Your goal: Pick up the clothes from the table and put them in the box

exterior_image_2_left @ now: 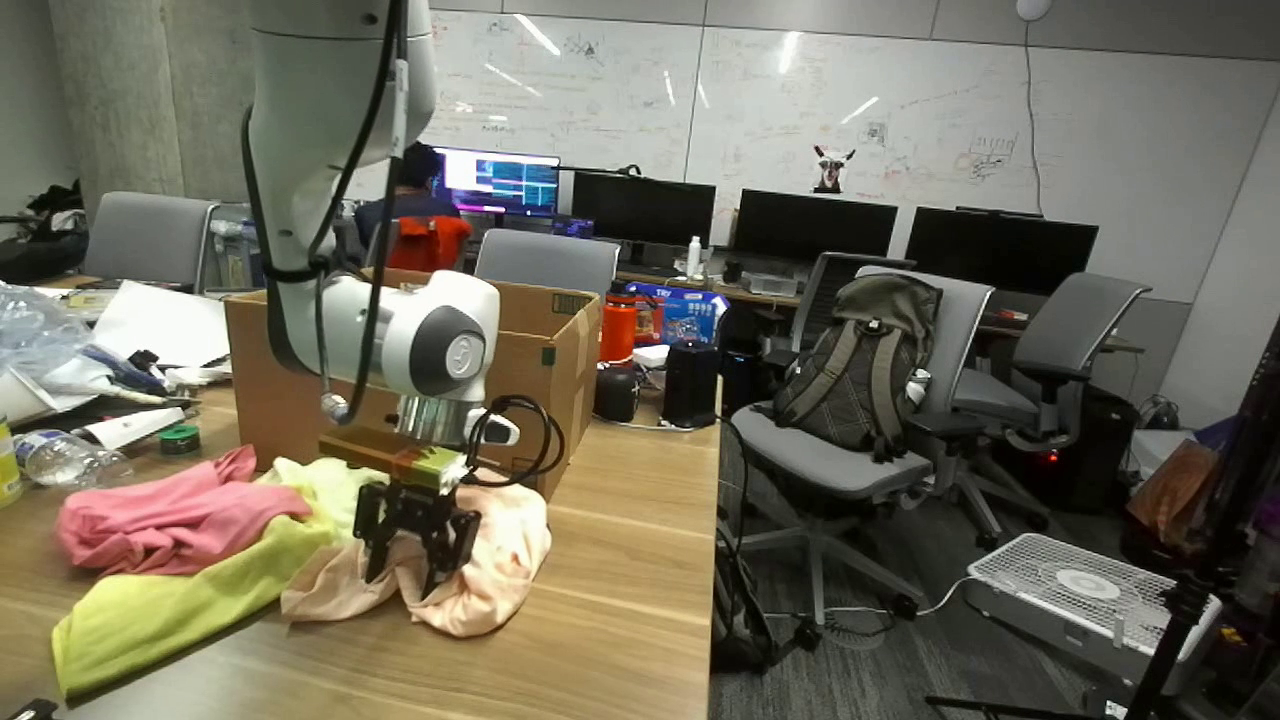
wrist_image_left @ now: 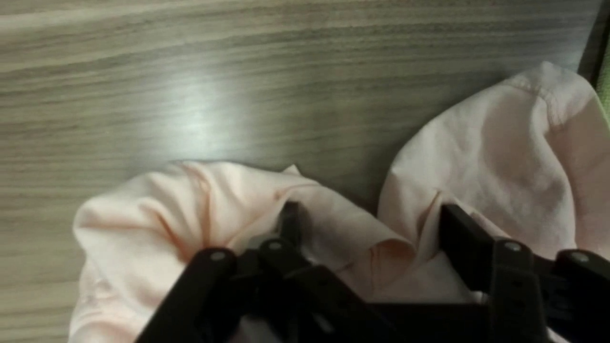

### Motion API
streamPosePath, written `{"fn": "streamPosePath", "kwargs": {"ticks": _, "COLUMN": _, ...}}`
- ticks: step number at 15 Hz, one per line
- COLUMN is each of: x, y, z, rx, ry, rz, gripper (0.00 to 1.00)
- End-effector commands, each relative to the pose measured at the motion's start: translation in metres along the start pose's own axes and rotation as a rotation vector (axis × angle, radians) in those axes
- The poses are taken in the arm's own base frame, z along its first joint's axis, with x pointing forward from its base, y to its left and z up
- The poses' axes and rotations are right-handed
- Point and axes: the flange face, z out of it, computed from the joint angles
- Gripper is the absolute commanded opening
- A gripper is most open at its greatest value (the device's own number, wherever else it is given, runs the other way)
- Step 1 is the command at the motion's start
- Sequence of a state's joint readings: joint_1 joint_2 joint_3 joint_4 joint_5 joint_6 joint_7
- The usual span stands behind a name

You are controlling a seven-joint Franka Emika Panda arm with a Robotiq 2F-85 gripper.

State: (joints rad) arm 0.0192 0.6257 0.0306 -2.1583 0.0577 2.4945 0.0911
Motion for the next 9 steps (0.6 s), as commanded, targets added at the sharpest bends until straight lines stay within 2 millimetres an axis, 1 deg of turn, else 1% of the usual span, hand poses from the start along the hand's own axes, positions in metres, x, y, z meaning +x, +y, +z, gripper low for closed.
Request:
{"fn": "streamPosePath", "kwargs": {"ticks": 1, "x": 0.0067, "y": 0.0021, "z": -0.0114, "rx": 0.024, "ry": 0.01, "rz": -0.006, "gripper": 0.46}}
{"fn": "streamPosePath", "kwargs": {"ticks": 2, "x": 0.0072, "y": 0.0029, "z": -0.0122, "rx": 0.024, "ry": 0.013, "rz": -0.003, "gripper": 0.39}}
{"fn": "streamPosePath", "kwargs": {"ticks": 3, "x": 0.0074, "y": 0.0037, "z": -0.0128, "rx": 0.025, "ry": 0.016, "rz": -0.001, "gripper": 0.3}}
{"fn": "streamPosePath", "kwargs": {"ticks": 7, "x": 0.0068, "y": 0.0028, "z": -0.0179, "rx": 0.027, "ry": 0.033, "rz": 0.004, "gripper": 0.01}}
{"fn": "streamPosePath", "kwargs": {"ticks": 9, "x": 0.0059, "y": 0.0018, "z": -0.0212, "rx": 0.027, "ry": 0.042, "rz": 0.008, "gripper": 0.0}}
